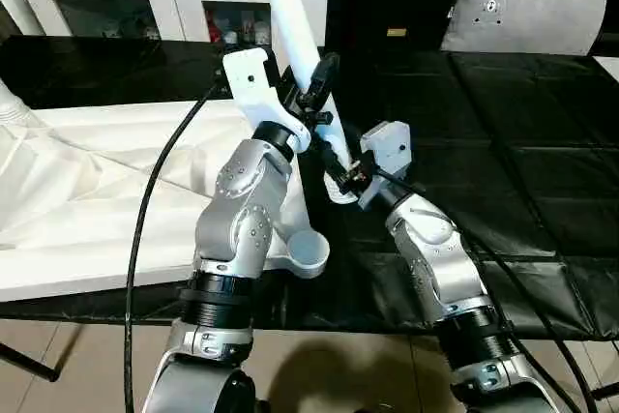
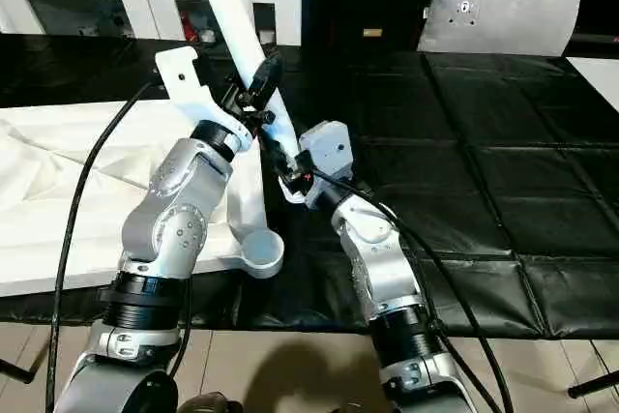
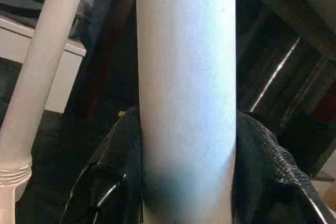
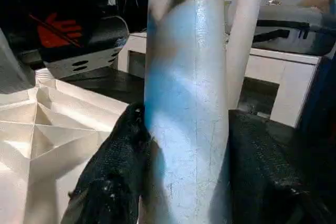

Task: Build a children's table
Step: Pick table leg

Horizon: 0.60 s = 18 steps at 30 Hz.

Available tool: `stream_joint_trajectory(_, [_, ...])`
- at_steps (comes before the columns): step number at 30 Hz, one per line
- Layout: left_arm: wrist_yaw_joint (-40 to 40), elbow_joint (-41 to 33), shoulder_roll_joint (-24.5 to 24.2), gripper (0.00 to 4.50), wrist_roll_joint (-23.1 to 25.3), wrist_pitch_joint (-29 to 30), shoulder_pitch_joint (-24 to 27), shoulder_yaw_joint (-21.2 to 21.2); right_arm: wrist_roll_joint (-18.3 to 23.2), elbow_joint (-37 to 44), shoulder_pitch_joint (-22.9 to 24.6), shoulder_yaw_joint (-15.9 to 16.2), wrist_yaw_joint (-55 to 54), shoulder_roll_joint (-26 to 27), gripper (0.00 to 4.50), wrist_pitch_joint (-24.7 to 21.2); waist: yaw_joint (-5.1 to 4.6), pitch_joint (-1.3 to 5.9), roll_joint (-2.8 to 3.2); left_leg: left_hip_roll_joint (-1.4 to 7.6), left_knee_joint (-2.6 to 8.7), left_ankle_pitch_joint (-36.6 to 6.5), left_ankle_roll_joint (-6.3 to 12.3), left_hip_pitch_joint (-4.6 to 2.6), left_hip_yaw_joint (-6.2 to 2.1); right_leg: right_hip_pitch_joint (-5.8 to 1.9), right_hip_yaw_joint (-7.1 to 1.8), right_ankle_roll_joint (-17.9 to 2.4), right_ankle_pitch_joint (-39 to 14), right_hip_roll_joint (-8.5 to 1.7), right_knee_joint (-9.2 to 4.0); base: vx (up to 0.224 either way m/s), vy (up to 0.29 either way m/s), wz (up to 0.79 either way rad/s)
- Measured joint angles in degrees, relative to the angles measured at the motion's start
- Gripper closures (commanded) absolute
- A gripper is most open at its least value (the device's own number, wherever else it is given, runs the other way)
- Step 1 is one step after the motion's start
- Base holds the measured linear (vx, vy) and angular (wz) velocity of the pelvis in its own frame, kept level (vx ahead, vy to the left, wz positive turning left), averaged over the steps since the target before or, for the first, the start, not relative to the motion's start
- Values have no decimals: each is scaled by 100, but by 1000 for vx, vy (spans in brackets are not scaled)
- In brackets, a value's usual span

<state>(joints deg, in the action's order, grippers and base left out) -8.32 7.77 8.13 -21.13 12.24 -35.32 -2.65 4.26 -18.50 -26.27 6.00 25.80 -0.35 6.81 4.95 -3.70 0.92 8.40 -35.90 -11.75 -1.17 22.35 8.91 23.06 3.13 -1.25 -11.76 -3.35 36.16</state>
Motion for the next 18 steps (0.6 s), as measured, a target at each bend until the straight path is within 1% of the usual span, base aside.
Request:
stream_joint_trajectory(1, [13, 7, 0, 264, -35, 4, 0, -24, 66, -24, -17, -8, 65, 5, 210, -24, -1, 0, 0, 0, 0, 0, 0, 0, 0, 0, 0, 0, 0, 0, 0, 0, 0, 0])
stream_joint_trajectory(2, [27, 22, 0, 264, -55, 9, 0, -43, 114, -24, -25, -10, 116, 4, 210, -68, -1, 0, 0, 0, 0, 0, 0, 0, 0, 0, 0, 0, 0, 0, 0, 0, 0, 0])
stream_joint_trajectory(3, [40, 61, -2, 264, -80, 18, -2, -90, 230, -22, -28, -11, 257, -16, 194, -181, -2, 0, 0, 0, 0, 1, 1, -1, 0, -1, 0, 0, 1, 0, 0, 0, 0, 0])
stream_joint_trajectory(4, [41, 109, -4, 264, -116, 29, -5, -127, 267, -22, -28, 1, 343, -45, 194, -242, -1, 0, 0, 0, 0, 1, 2, 0, 0, -1, 0, 0, 1, 0, 0, 0, 0, 0])
stream_joint_trajectory(6, [8, 230, -26, 265, -229, 82, -40, -204, 283, -24, -28, 17, 451, -144, 175, -293, 11, 0, 0, 0, -1, 4, 6, 1, 0, -1, 0, 0, 3, 0, 0, 0, 0, 0])
stream_joint_trajectory(7, [-31, 287, -81, 266, -287, 185, -103, -238, 283, -25, -28, 14, 465, -195, 154, -284, 16, 0, 0, 0, -2, 5, 8, 2, 0, -1, 0, 0, 5, -1, 0, 0, 0, 0])
stream_joint_trajectory(8, [-62, 340, -137, 266, -296, 278, -179, -283, 286, -25, -28, -1, 474, -227, 148, -248, 12, 0, 0, 0, -2, 5, 8, 1, 1, -1, 0, -1, 7, -1, 0, 0, 0, 0])
stream_joint_trajectory(10, [-331, 538, -458, 266, -411, 598, -397, -331, 373, -19, -47, -115, 535, -313, 130, -111, 6, 0, 1, 0, -2, 9, 5, -3, 1, -1, 0, -2, 11, -1, 0, 0, 0, 0])
stream_joint_trajectory(11, [-431, 572, -571, 266, -440, 680, -431, -378, 556, 53, -42, -169, 649, -370, 118, -252, -2, 0, 1, 0, -2, 9, 5, -5, 2, -4, 0, -2, 11, -1, 0, 0, 0, 0])
stream_joint_trajectory(12, [-566, 640, -678, 266, -526, 795, -462, -414, 920, 232, -33, -263, 960, -527, 110, -702, 3, 0, 1, -1, -2, 9, 5, -5, 2, -5, 0, -3, 11, -1, 0, 0, 0, 0])
stream_joint_trajectory(13, [-632, 679, -744, 266, -564, 850, -463, -446, 1135, 342, -30, -350, 1151, -624, 104, -963, 4, 0, 1, 0, -2, 9, 6, -6, 2, -8, -1, -3, 11, -1, -1, 0, 0, 0])
stream_joint_trajectory(14, [-733, 720, -823, 266, -633, 941, -463, -491, 1432, 492, -25, -457, 1369, -717, 96, -1361, 2, 0, 1, 0, -2, 10, 6, -6, 2, -7, 0, -3, 11, -1, -1, 0, 0, 0])
stream_joint_trajectory(16, [-999, 760, -1021, 267, -804, 1194, -463, -544, 1981, 690, -25, -687, 1652, -848, 75, -1946, 8, 0, 1, 0, -1, 13, 11, -6, 2, -6, 0, -3, 11, -1, 1, 0, 0, 0])
stream_joint_trajectory(18, [-1318, 758, -1167, 267, -1005, 1438, -470, -554, 2363, 733, -26, -852, 1814, -999, 60, -2336, 21, 0, 1, 0, -2, 13, 11, -6, 2, -6, 0, -4, 11, -1, 1, 0, 0, 0])
